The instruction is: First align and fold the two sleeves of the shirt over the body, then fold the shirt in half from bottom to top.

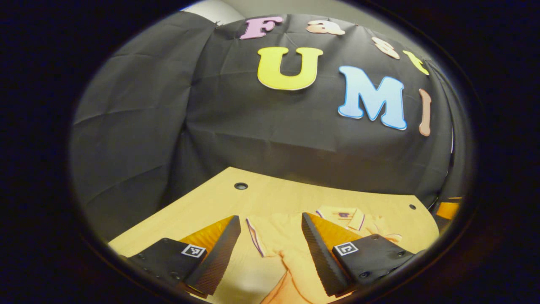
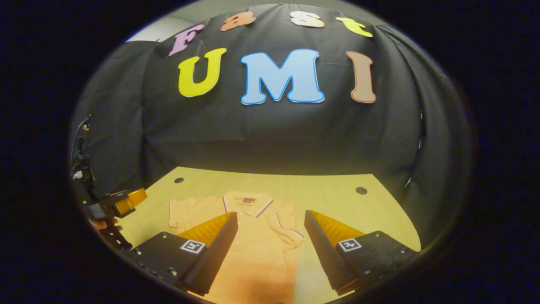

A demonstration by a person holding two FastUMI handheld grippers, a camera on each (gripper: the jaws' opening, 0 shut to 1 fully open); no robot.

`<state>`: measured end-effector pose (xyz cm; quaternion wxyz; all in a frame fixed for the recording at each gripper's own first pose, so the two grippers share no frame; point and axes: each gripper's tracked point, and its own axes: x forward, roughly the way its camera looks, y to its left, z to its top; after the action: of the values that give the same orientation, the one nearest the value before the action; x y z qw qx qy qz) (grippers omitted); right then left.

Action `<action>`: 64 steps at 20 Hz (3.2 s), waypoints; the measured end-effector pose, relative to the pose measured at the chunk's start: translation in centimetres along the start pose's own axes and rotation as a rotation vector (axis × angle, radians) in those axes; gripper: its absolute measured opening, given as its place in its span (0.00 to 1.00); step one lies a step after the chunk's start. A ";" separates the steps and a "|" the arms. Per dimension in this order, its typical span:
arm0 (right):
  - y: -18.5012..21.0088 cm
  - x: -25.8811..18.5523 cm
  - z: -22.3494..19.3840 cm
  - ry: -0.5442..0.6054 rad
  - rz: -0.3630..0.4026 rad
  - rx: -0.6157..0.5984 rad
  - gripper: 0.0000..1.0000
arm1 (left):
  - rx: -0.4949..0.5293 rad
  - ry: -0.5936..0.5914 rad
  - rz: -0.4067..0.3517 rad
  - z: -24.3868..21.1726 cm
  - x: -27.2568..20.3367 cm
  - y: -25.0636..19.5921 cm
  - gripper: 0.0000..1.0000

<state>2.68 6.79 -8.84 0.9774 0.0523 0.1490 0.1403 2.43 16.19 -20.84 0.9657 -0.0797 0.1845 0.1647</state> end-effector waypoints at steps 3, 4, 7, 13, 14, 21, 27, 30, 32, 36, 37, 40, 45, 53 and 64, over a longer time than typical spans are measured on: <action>-0.4 -2.4 0.0 -0.016 -0.037 0.006 0.96 | -0.006 0.048 0.007 -1.9 3.0 0.8 0.95; -0.5 -3.2 0.0 -0.022 -0.047 0.014 0.96 | -0.010 0.062 0.010 -2.5 3.8 1.0 0.94; -0.9 -5.4 -0.2 -0.030 -0.084 0.025 0.96 | -0.029 0.107 0.015 -4.6 6.2 1.4 0.94; -0.7 -8.4 -1.2 -0.027 -0.144 0.038 0.98 | -0.036 0.196 0.033 -8.7 10.1 2.1 0.95; -0.5 -8.6 -1.5 -0.022 -0.149 0.044 0.98 | -0.032 0.205 0.038 -9.1 10.9 2.4 0.94; 1.6 -8.8 -3.5 0.035 -0.145 0.055 0.96 | -0.014 0.261 0.094 -11.0 15.8 4.4 0.95; 2.2 -8.3 -3.4 0.038 -0.140 0.064 0.96 | 0.022 0.299 0.059 -11.9 16.8 3.7 0.94; 2.9 -7.9 -3.6 0.043 -0.123 0.064 0.98 | 0.058 0.307 0.050 -12.1 17.2 3.4 0.94; 3.3 -7.7 -3.6 0.046 -0.110 0.056 0.98 | 0.078 0.305 0.065 -12.2 17.4 3.8 0.86; 3.6 -7.5 -3.7 0.050 -0.095 0.059 0.98 | 0.090 0.306 0.069 -12.2 17.5 4.3 0.47; 3.6 -7.5 -3.6 0.051 -0.093 0.063 0.98 | 0.101 0.312 0.061 -12.3 17.4 4.2 0.34; 3.4 -7.5 -3.8 0.052 -0.094 0.070 0.98 | 0.128 0.326 0.041 -12.0 17.5 3.4 0.11; 2.3 -8.3 -3.9 0.046 -0.117 0.071 0.98 | 0.093 0.322 0.037 -11.9 16.6 2.7 0.10; 1.2 -8.5 -4.8 0.053 -0.120 0.122 0.98 | 0.123 0.230 -0.029 -7.7 15.3 -1.8 0.10; -0.4 -8.8 -6.4 0.073 -0.125 0.142 0.98 | 0.238 0.244 -0.177 -9.3 13.9 -10.8 0.10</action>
<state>-7.25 4.19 -12.54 0.9720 0.1068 0.1970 0.0700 15.32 8.15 -33.74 0.9495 0.0000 0.3105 0.0455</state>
